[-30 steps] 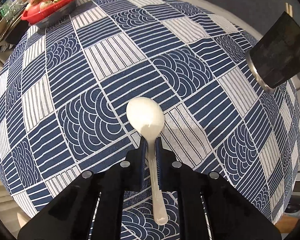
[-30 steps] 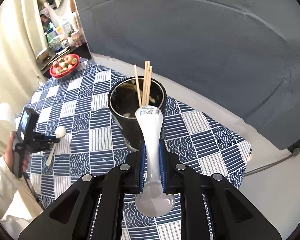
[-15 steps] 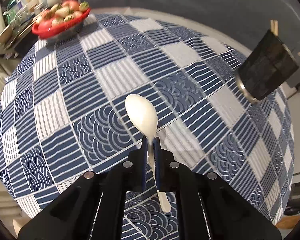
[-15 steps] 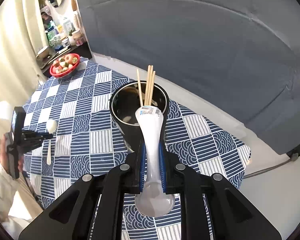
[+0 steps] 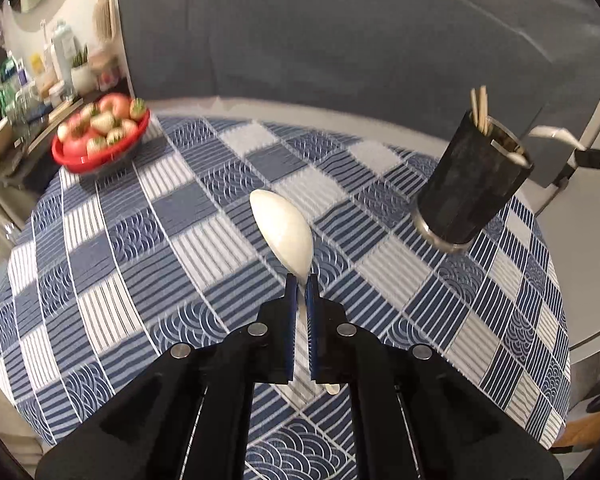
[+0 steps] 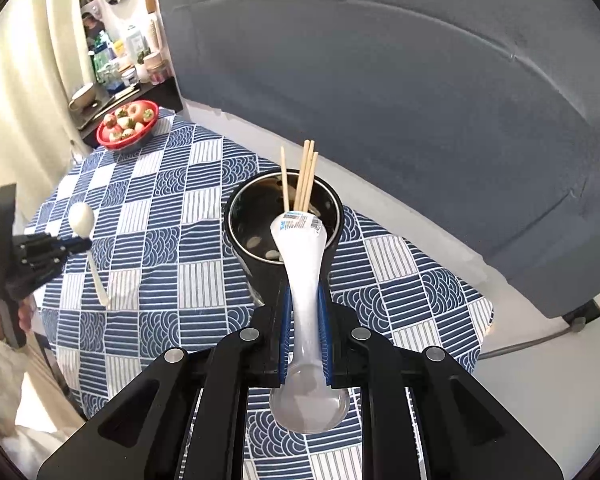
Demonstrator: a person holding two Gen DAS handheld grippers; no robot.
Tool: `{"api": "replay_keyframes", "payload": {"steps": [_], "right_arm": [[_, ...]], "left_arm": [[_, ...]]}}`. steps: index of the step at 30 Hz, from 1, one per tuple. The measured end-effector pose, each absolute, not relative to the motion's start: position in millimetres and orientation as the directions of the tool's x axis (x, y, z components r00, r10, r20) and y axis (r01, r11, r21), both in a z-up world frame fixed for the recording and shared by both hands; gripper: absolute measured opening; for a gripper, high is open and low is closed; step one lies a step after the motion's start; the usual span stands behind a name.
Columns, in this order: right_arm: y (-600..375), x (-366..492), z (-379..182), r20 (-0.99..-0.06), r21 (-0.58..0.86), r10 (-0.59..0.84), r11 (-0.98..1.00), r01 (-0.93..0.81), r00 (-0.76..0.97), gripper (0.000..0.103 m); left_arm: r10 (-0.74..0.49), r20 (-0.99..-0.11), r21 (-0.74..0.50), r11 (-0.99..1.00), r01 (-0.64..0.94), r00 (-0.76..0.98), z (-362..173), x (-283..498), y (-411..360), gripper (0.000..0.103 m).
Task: Organize utensils
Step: 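Carry the plain white spoon upright with the left gripper toward the black cup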
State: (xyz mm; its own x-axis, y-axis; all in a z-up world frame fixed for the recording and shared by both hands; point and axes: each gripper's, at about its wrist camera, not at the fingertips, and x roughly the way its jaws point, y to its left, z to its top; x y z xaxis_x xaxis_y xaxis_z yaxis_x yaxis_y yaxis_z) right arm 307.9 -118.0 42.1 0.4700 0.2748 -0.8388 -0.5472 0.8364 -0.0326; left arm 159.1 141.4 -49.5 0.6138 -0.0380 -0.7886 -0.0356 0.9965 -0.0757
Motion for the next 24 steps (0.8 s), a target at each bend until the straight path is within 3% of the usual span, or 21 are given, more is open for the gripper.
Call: {"api": "replay_keyframes", "payload": {"steps": [24], "right_arm": [[-95, 343, 44, -0.904, -0.095, 0.141, 0.855, -0.509, 0.404, 0.012]], "left_arm": [[-0.284, -0.568, -0.117, 0.957, 0.265, 0.773, 85, 230, 106, 0.005]]}}
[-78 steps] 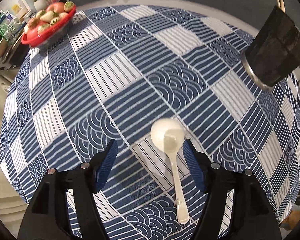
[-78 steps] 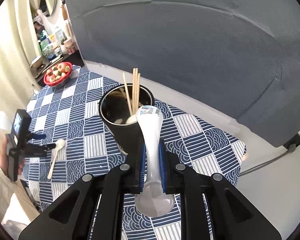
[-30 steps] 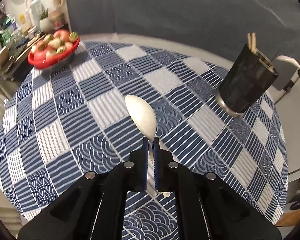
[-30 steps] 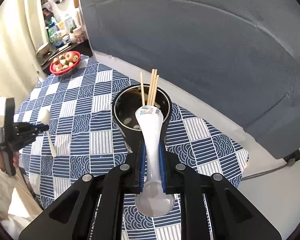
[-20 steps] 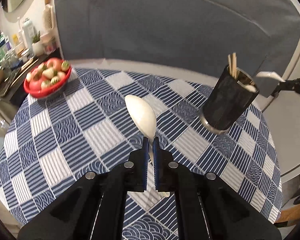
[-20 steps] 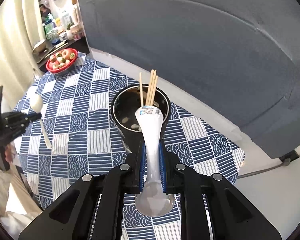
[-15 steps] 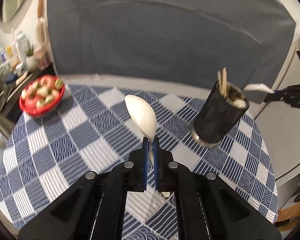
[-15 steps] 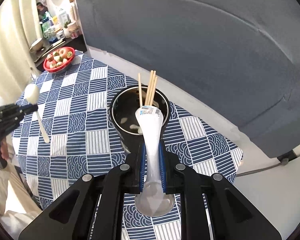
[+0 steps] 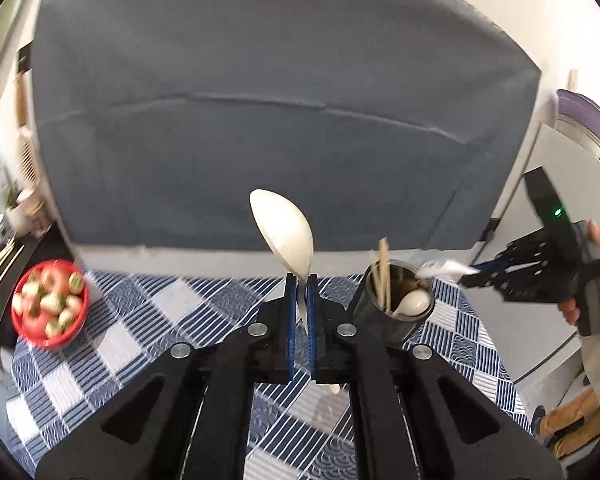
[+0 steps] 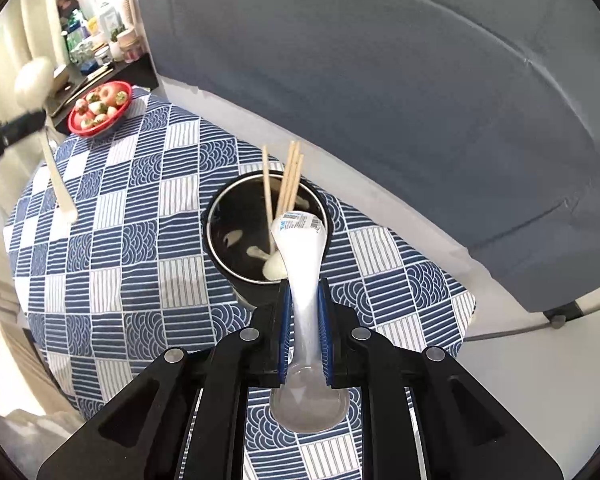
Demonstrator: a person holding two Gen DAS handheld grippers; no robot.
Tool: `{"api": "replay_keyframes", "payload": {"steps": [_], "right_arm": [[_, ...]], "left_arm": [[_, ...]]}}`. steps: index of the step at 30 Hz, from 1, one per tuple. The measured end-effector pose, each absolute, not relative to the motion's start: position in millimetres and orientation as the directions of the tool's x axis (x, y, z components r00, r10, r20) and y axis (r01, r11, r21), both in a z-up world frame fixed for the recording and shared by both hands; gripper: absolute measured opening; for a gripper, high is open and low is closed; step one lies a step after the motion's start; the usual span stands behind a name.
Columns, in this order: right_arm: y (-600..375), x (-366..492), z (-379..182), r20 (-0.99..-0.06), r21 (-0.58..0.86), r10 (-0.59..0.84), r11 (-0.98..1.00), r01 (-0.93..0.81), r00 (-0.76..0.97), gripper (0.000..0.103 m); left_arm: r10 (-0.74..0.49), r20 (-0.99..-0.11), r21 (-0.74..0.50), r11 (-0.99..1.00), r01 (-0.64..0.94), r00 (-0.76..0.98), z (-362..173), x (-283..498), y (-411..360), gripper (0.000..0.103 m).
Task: Organize utensils
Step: 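Carry the plain white spoon upright with the left gripper toward the black cup, then lower both white spoons into the black cup and open both grippers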
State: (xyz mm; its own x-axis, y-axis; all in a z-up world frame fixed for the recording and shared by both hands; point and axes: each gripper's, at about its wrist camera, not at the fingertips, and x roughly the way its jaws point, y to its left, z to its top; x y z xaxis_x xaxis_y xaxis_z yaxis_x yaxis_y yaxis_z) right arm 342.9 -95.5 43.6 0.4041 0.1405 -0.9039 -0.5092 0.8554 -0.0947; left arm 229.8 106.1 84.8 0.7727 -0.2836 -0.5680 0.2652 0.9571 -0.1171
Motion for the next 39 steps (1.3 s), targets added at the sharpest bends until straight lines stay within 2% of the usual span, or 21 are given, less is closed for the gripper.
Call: {"api": "replay_keyframes", "payload": {"steps": [11, 19, 27, 28, 29, 30, 31, 32, 34, 35, 37, 39], "right_arm": [[-92, 362, 34, -0.934, -0.079, 0.149, 0.799, -0.596, 0.324, 0.012], [-91, 375, 24, -0.952, -0.066, 0.143, 0.766, -0.640, 0.269, 0.012], [-87, 381, 21, -0.953, -0.063, 0.150, 0.753, -0.655, 0.263, 0.013], [-87, 381, 22, -0.948, -0.074, 0.150, 0.753, -0.653, 0.281, 0.014], [-87, 382, 23, -0.941, -0.098, 0.142, 0.757, -0.646, 0.309, 0.017], [-89, 383, 26, -0.931, -0.119, 0.133, 0.768, -0.630, 0.339, 0.032], [-93, 384, 31, -0.918, -0.113, 0.153, 0.784, -0.611, 0.367, 0.049], [-96, 383, 37, -0.905, -0.104, 0.175, 0.794, -0.599, 0.389, 0.054], [-105, 381, 48, -0.875, -0.106, 0.196, 0.814, -0.571, 0.443, 0.064], [-110, 379, 54, -0.857, -0.112, 0.206, 0.821, -0.560, 0.473, 0.067], [-119, 376, 64, -0.826, -0.118, 0.213, 0.840, -0.529, 0.523, 0.080], [-129, 372, 74, -0.785, -0.114, 0.227, 0.861, -0.495, 0.576, 0.086]], "left_arm": [[-0.372, -0.528, -0.145, 0.925, 0.350, 0.764, 97, 267, 45, 0.005], [-0.414, -0.533, -0.165, 0.906, 0.390, 0.738, 63, 303, 14, 0.005], [-0.417, -0.582, -0.163, 0.901, 0.403, 0.698, 28, 315, -4, 0.005], [-0.417, -0.581, -0.162, 0.901, 0.403, 0.699, 26, 314, -4, 0.008], [-0.408, -0.571, -0.154, 0.905, 0.396, 0.712, 26, 310, -3, 0.016], [-0.408, -0.567, -0.158, 0.907, 0.391, 0.716, 26, 309, 0, 0.042], [-0.414, -0.556, -0.173, 0.906, 0.386, 0.720, 27, 304, 5, 0.078], [-0.412, -0.534, -0.191, 0.909, 0.370, 0.738, 30, 298, 14, 0.092], [-0.388, -0.522, -0.188, 0.921, 0.341, 0.760, 35, 292, 25, 0.092], [-0.358, -0.523, -0.179, 0.933, 0.311, 0.773, 38, 289, 32, 0.098], [-0.328, -0.524, -0.169, 0.945, 0.281, 0.786, 42, 282, 42, 0.097], [-0.293, -0.534, -0.151, 0.956, 0.251, 0.793, 46, 275, 50, 0.097]]}}
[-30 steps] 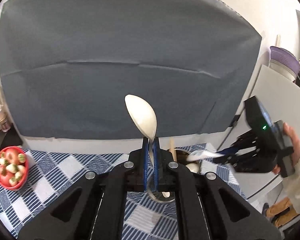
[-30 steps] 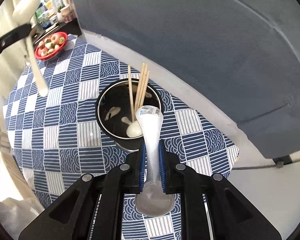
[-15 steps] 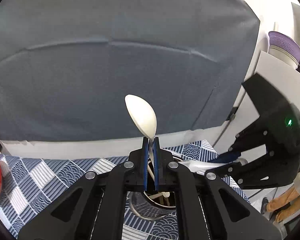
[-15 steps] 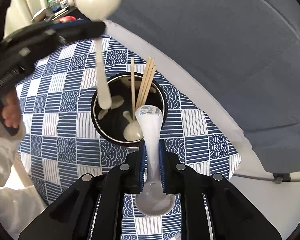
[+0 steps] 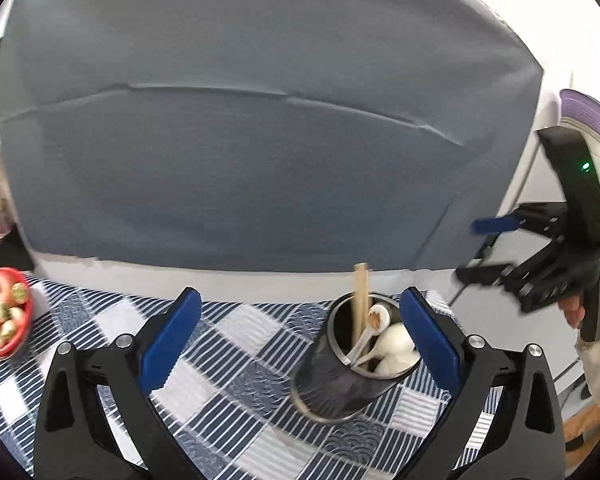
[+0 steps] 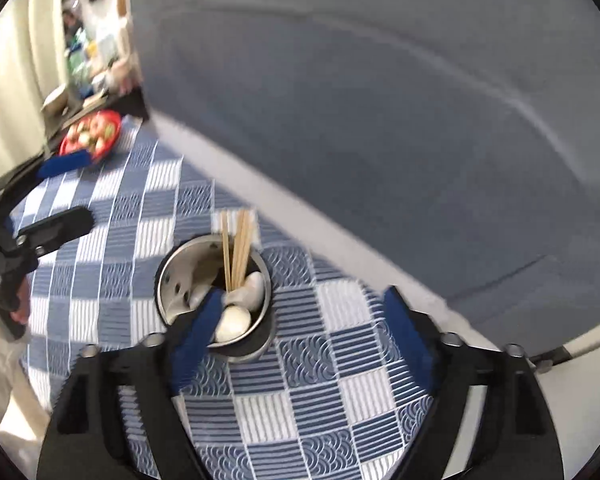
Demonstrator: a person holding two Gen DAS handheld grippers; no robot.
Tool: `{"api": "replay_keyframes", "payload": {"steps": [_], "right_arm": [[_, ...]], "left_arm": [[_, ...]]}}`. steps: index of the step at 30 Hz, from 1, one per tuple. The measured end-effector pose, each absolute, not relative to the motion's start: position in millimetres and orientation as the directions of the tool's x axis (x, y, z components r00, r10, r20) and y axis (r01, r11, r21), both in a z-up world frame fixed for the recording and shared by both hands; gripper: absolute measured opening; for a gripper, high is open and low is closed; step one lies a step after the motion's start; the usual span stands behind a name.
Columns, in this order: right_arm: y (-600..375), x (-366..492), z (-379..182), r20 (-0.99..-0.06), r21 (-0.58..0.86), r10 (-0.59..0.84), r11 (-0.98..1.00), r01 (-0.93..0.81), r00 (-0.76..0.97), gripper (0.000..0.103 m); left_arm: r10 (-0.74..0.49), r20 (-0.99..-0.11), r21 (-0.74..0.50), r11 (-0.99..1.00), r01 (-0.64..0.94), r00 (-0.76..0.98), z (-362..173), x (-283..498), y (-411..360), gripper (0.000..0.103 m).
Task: Organize utensils
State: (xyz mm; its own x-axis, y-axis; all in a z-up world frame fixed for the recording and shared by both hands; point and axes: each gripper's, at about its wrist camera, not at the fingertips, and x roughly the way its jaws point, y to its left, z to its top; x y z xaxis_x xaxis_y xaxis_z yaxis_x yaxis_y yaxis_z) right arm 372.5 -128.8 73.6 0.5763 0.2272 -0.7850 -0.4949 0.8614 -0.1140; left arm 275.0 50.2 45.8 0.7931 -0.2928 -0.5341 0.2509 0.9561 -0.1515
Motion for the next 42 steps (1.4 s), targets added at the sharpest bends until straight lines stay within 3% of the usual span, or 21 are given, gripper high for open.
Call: {"api": "replay_keyframes", "payload": {"steps": [6, 9, 14, 21, 24, 28, 31, 38, 42], "right_arm": [[-151, 367, 90, -0.690, -0.075, 0.238, 0.916, -0.395, 0.684, 0.091], [-158, 355, 92, -0.640, -0.082, 0.166, 0.956, -0.282, 0.750, 0.094], [-179, 331, 96, -0.585, 0.016, 0.221, 0.965, -0.261, 0.780, 0.095], [-193, 290, 87, -0.544, -0.002, 0.138, 0.986, -0.165, 0.828, 0.095], [-201, 267, 77, -0.550, -0.009, 0.095, 0.993, -0.119, 0.830, 0.095], [-208, 241, 62, -0.589, 0.019, 0.148, 0.985, -0.170, 0.794, 0.095], [-210, 220, 52, -0.617, 0.037, 0.176, 0.980, -0.195, 0.767, 0.095], [-211, 178, 34, -0.635, 0.004, 0.075, 0.996, -0.094, 0.769, 0.095], [-201, 159, 30, -0.636, -0.073, 0.003, 0.995, -0.064, 0.772, 0.095]], "left_arm": [[-0.173, -0.553, -0.062, 0.984, 0.167, 0.815, 51, 254, 58, 0.097], [-0.172, -0.538, -0.091, 0.985, 0.146, 0.825, 54, 242, 64, 0.097], [-0.134, -0.564, -0.074, 0.991, 0.112, 0.815, 56, 224, 66, 0.097], [-0.197, -0.527, -0.169, 0.978, 0.125, 0.827, 65, 182, 58, 0.097], [-0.148, -0.515, -0.157, 0.985, 0.077, 0.844, 68, 169, 52, 0.097], [-0.056, -0.519, -0.085, 0.996, 0.014, 0.853, 65, 149, 41, 0.097], [-0.069, -0.561, -0.091, 0.996, 0.021, 0.825, 50, 135, 33, 0.097], [-0.076, -0.642, -0.089, 0.996, 0.024, 0.763, 16, 107, 17, 0.097], [-0.046, -0.645, -0.080, 0.997, -0.007, 0.763, 15, 94, 7, 0.097]]}}
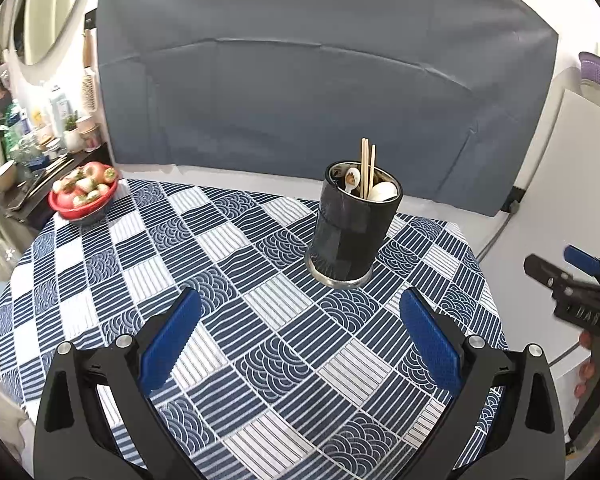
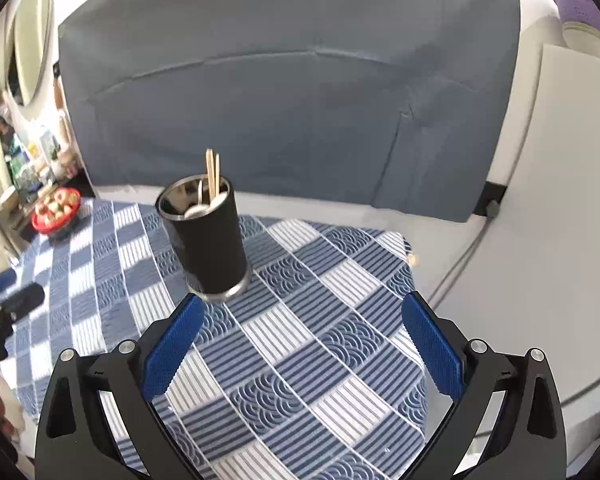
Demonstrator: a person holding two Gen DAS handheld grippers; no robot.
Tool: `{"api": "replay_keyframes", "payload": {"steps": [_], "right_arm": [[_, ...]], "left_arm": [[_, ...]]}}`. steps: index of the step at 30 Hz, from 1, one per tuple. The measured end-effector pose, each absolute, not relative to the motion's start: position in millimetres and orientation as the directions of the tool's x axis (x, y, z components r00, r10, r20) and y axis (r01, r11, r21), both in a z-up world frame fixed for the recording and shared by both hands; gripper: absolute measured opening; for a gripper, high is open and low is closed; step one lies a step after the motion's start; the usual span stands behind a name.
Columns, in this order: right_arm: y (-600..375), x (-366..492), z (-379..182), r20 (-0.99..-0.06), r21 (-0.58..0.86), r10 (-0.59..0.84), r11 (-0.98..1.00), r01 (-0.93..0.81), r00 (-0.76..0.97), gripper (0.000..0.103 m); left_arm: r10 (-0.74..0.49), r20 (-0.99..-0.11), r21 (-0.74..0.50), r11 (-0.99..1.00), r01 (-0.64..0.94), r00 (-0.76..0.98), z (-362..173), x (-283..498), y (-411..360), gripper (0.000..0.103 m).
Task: Organize utensils
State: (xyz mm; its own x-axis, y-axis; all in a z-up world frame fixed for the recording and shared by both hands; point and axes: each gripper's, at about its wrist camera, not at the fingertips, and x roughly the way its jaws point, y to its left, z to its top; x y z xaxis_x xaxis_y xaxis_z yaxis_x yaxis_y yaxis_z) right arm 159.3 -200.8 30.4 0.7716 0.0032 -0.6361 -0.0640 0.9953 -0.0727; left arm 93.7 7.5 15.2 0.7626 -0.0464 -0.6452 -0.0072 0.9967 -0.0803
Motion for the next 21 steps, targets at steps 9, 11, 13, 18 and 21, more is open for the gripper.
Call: {"api": "replay_keyframes", "payload": {"steps": [9, 11, 13, 18, 21], "right_arm": [[-196, 139, 43, -0.646, 0.061, 0.132, 0.991, -0.122, 0.752, 0.095], [-191, 134, 43, -0.642, 0.031, 0.115, 0.992, -0.124, 0.758, 0.095], [-186, 130, 40, -0.644, 0.009, 0.108, 0.991, -0.133, 0.758, 0.095], [-180, 126, 36, -0.657, 0.006, 0.116, 0.989, -0.149, 0.745, 0.095], [-178, 126, 37, -0.650, -0.005, 0.113, 0.988, -0.153, 0.752, 0.095]], "left_arm": [[-0.007, -0.650, -0.026, 1.000, -0.013, 0.760, 24, 77, -9, 0.097], [-0.015, -0.658, -0.033, 0.999, -0.010, 0.753, 24, 74, -9, 0.097], [0.002, -0.662, -0.021, 1.000, -0.021, 0.750, 22, 71, -8, 0.097], [0.012, -0.667, -0.028, 0.999, -0.041, 0.745, 20, 66, -5, 0.097], [0.026, -0.663, -0.029, 0.998, -0.060, 0.748, 21, 64, -2, 0.097]]}}
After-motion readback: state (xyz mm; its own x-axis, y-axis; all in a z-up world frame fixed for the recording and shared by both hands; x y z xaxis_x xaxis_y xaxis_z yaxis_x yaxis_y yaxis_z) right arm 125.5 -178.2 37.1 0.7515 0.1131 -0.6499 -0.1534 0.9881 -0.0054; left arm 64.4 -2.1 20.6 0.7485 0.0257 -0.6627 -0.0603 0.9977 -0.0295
